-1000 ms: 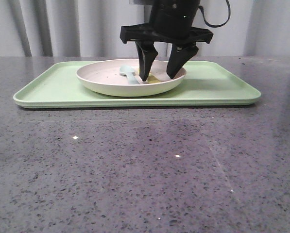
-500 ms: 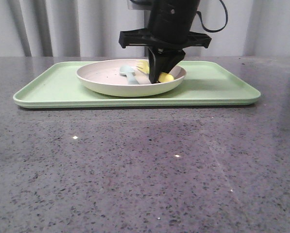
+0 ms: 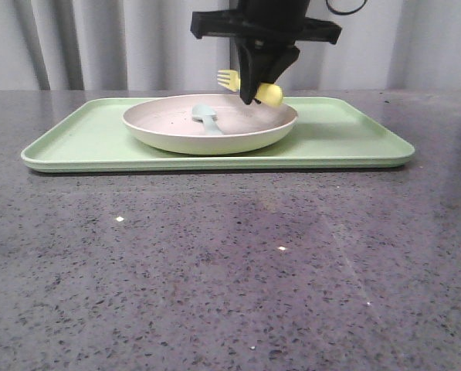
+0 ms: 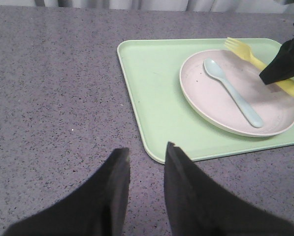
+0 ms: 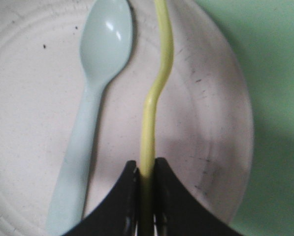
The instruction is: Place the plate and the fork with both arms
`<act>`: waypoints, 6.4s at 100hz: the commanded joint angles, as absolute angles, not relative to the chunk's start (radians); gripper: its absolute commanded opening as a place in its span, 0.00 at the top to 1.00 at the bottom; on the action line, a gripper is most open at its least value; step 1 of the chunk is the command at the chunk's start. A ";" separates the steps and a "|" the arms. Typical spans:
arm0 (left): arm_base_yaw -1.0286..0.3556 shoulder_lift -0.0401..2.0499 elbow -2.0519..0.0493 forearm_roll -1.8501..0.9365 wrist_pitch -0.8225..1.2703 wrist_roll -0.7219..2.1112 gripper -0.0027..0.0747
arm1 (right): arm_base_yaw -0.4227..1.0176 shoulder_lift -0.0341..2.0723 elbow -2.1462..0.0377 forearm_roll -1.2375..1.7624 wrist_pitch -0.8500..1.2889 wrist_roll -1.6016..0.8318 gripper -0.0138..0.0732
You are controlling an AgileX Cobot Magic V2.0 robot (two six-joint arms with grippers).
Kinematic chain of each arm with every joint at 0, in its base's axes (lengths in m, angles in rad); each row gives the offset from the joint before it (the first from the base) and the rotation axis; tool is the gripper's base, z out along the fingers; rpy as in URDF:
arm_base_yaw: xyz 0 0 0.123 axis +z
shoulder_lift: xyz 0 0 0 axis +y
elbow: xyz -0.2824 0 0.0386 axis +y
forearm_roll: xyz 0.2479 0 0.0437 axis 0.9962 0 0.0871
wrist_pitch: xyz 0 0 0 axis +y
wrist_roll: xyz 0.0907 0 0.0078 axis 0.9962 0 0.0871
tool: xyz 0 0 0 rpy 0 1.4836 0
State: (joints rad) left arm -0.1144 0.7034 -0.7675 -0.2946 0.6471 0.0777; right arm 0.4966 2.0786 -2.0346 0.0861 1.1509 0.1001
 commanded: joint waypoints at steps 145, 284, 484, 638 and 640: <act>-0.113 0.700 -0.793 -0.312 0.579 0.072 0.74 | 0.284 1.960 -1.921 0.169 1.306 0.049 0.55; -0.113 0.700 -0.793 -0.312 0.570 0.072 0.74 | 0.284 1.452 -1.412 0.169 0.897 0.049 0.43; -0.113 0.343 -0.587 -0.298 0.532 0.072 0.99 | 0.284 0.512 -0.565 0.120 0.419 0.049 0.92; 0.041 0.024 -0.022 -0.104 -0.083 0.072 0.99 | 0.284 0.512 -0.565 0.120 0.419 0.049 0.92; 0.041 0.009 -0.007 -0.104 -0.087 0.072 0.99 | 0.284 0.512 -0.565 0.120 0.419 0.049 0.92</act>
State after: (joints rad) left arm 0.0358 0.0465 -0.0328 -0.1015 0.0312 0.0777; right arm 0.2890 0.5127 -0.5419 0.1235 0.4973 0.0581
